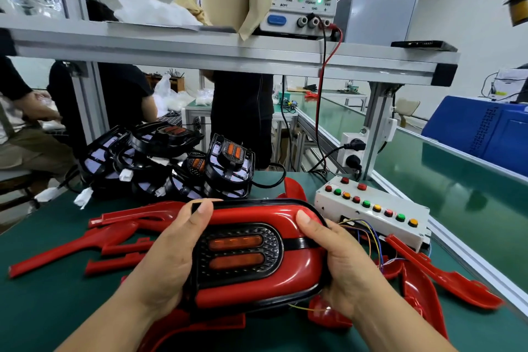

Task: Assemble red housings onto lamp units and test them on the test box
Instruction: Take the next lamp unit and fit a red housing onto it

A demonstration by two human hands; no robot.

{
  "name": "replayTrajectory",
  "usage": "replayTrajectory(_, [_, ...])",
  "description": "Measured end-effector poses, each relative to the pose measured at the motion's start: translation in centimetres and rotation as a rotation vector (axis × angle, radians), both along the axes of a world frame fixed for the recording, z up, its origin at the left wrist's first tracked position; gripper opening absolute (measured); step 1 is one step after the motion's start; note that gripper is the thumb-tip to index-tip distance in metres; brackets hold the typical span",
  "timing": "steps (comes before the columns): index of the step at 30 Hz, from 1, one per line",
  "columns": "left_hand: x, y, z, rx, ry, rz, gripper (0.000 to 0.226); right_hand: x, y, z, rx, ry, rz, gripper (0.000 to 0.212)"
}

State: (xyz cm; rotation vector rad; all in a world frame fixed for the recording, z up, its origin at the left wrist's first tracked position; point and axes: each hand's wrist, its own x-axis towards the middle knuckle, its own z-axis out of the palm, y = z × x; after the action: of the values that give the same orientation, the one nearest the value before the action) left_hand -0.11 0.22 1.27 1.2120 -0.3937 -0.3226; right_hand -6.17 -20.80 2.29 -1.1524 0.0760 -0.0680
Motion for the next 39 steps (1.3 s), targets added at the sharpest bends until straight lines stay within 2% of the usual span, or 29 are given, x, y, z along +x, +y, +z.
replayTrajectory(4, [-0.9,-1.0,0.3,0.012,-0.092,0.143,0.052,0.1,0.0,-0.3,-0.006,-0.010,-0.018,0.050])
replayTrajectory(7, [-1.3,-1.5,0.3,0.030,-0.142,0.266,0.043,0.1,0.2,-0.5,-0.001,-0.039,-0.001,0.041])
replayTrajectory(12, [-0.7,-1.0,0.1,0.087,-0.169,0.302,0.035,0.3,0.5,-0.5,0.054,-0.084,-0.012,0.022])
replayTrajectory(14, [-0.4,-1.0,0.0,0.081,-0.156,0.308,0.030,0.3,0.6,-0.4,0.058,-0.085,-0.014,0.021])
replayTrajectory(18, [0.0,-1.0,0.4,0.054,-0.106,0.261,0.027,0.1,0.7,-0.1,0.024,-0.070,0.003,0.040])
replayTrajectory(21, [0.2,-0.6,0.9,0.040,-0.083,0.247,0.037,-0.1,0.6,0.3,-0.040,-0.041,-0.011,0.075])
replayTrajectory(22, [0.1,-0.6,1.1,0.035,-0.071,0.220,0.041,-0.2,0.6,0.5,-0.052,-0.036,0.003,0.080])
replayTrajectory(25, [-0.1,-0.5,1.4,0.030,-0.045,0.131,0.051,-0.5,0.2,0.9,-0.029,-0.002,0.020,0.069])
replayTrajectory(27, [0.0,-0.4,1.7,0.071,-0.043,0.103,0.055,-0.3,0.0,0.8,0.047,0.069,0.000,0.070])
replayTrajectory(30, [0.9,0.0,2.2,0.165,-0.039,0.087,0.048,-0.3,0.0,1.5,0.125,0.147,-0.070,0.057])
replayTrajectory(32, [1.3,0.3,2.7,0.197,-0.007,0.071,0.041,-0.2,-0.2,2.0,0.109,0.177,-0.131,0.049])
replayTrajectory(39, [1.9,1.6,3.1,0.463,-0.121,0.123,0.048,-1.5,0.4,3.4,-0.042,0.231,-0.234,0.042])
